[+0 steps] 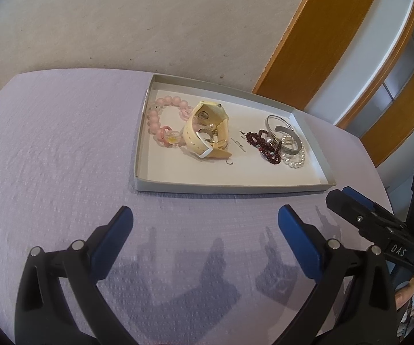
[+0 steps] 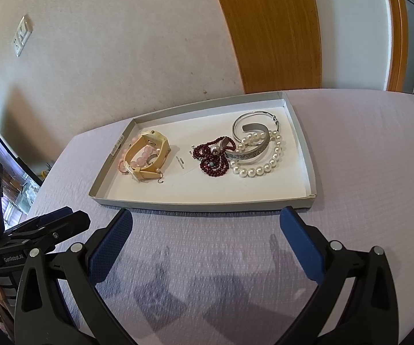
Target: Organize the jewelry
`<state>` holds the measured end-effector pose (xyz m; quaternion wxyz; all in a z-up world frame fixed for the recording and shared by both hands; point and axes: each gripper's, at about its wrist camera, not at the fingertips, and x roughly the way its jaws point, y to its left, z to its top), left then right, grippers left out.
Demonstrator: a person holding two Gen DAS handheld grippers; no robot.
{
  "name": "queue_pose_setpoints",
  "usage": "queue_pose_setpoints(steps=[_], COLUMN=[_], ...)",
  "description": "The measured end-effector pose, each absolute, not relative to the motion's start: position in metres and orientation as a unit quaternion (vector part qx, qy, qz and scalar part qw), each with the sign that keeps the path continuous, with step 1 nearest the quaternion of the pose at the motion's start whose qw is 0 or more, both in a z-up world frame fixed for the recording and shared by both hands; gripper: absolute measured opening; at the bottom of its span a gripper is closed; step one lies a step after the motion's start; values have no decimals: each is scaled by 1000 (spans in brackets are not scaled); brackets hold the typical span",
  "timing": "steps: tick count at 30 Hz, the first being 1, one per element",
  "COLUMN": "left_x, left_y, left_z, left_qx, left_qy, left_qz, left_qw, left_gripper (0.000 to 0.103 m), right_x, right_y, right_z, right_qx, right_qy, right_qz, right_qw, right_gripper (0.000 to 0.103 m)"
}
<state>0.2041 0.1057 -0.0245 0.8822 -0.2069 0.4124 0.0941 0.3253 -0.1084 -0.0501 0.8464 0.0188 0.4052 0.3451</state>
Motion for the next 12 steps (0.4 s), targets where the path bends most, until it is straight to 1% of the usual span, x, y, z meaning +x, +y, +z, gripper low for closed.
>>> queue_pose_setpoints(steps=[12], left_x=[205], left_y=[105], left_z=[-25], left_qx=[-208], left_qy=[412], left_qz=[91], left_qw=[882], left_gripper=[101], right_x=[325], right_y=[-108], right_z=[-52], right_qx=[19], right_qy=[407], right_qz=[344], right_qw=[846], right_gripper=[102])
